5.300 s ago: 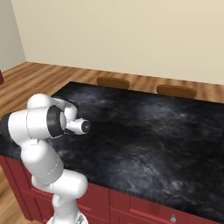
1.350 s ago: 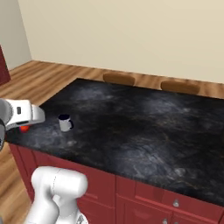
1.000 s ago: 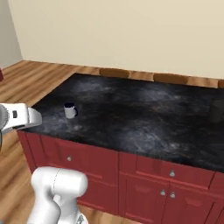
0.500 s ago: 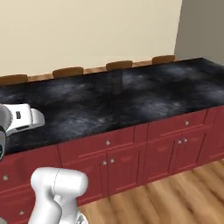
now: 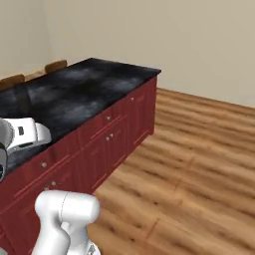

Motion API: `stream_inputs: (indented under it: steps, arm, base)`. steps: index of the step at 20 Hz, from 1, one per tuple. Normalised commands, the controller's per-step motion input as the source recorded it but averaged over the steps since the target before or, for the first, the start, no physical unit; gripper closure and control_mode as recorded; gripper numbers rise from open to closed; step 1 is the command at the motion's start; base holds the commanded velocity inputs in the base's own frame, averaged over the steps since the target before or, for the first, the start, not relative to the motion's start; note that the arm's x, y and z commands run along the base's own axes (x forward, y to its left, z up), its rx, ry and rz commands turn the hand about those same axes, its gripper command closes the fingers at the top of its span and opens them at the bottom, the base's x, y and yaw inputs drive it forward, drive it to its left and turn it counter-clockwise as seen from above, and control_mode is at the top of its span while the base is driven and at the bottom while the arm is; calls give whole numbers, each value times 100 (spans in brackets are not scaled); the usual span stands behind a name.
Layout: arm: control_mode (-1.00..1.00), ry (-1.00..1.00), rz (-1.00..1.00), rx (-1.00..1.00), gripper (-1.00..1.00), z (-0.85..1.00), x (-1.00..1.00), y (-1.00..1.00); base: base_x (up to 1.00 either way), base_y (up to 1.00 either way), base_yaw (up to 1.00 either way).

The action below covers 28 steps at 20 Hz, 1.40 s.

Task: Open the cabinet directly in front. Then move the beer and the mug to the dining counter with the jar on it.

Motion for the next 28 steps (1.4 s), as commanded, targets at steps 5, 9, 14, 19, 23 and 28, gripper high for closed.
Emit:
stream_inputs:
  steps: [5,9,14,19,23,28]
  arm:
    - [100,0,0,0,-100,0,0,0]
    - [100,0,0,0,-100,0,0,0]
    - [100,0,0,0,-100,0,0,0]
    - [100,0,0,0,-100,0,0,0]
    - [100,0,0,0,-100,0,0,0]
    - [100,0,0,0,-100,0,0,0]
  base:
    - [0,0,-100]
    - [16,19,-100]
    - [28,30,-99]
    - [2,2,-100]
    - [5,15,-98]
    - [-1,0,-73]
